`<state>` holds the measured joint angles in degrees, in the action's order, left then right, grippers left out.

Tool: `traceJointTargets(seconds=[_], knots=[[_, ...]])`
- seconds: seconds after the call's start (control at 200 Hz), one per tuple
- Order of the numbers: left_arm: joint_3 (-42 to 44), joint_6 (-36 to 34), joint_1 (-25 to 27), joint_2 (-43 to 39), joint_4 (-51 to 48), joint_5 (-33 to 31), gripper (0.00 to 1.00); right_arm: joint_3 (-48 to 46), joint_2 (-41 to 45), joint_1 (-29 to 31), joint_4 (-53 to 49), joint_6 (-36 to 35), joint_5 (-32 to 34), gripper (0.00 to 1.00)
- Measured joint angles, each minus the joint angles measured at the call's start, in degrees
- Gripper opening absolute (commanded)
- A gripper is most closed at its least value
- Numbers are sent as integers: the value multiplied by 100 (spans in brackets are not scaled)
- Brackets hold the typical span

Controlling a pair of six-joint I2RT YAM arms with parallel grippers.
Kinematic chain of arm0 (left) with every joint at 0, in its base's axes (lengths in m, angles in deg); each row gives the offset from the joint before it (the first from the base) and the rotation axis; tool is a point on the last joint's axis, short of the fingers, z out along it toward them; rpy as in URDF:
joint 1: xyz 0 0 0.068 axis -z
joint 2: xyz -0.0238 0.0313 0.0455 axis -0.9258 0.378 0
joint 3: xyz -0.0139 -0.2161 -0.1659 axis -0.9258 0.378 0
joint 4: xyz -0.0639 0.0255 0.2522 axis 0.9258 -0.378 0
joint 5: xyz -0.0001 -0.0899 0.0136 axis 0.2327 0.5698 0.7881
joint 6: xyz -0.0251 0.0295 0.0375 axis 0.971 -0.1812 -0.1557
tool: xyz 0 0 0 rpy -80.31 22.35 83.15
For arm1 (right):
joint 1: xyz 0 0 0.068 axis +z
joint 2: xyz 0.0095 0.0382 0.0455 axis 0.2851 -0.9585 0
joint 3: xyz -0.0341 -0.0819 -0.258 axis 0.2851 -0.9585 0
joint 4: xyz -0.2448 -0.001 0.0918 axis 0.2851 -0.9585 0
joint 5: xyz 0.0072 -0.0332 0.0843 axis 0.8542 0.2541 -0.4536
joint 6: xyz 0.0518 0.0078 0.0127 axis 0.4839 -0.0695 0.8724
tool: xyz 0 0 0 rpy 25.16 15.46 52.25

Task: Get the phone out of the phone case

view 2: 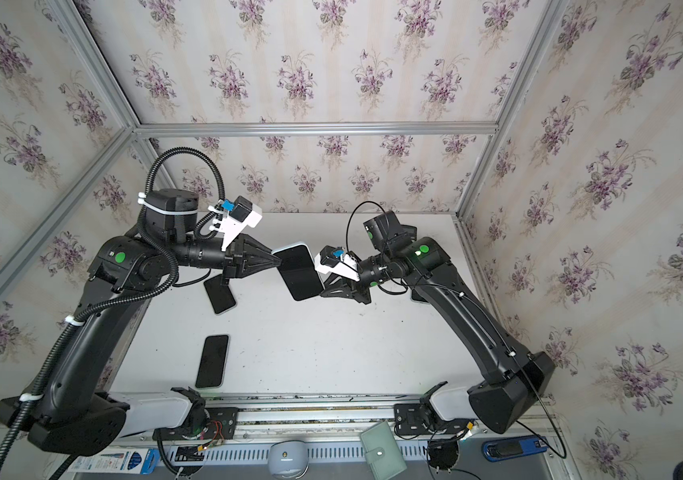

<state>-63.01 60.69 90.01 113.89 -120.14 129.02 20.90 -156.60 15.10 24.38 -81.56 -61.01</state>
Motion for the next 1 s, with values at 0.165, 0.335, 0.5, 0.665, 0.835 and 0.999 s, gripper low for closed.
traceJointTargets(seconds=[0.165, 0.335, 0.5, 0.665, 0.835, 0.999], knots=[[11, -85, 11, -9, -74, 127, 0, 0, -9, 289, -81, -138, 243, 9], [33, -83, 50, 4, -74, 125, 0, 0, -7, 354, -42, -302, 474, 8], [44, -61, 109, 26, -11, 107, 0, 0, -7, 387, -11, -345, 579, 9], [35, 63, 181, 107, 162, 116, 0, -2, -7, 468, 15, -348, 739, 11], [35, 330, 188, 223, 483, 225, 0, -4, -31, 581, 125, -409, 848, 13], [-15, 699, 214, 398, 758, 299, 0, -11, -52, 664, 260, -654, 1003, 13]])
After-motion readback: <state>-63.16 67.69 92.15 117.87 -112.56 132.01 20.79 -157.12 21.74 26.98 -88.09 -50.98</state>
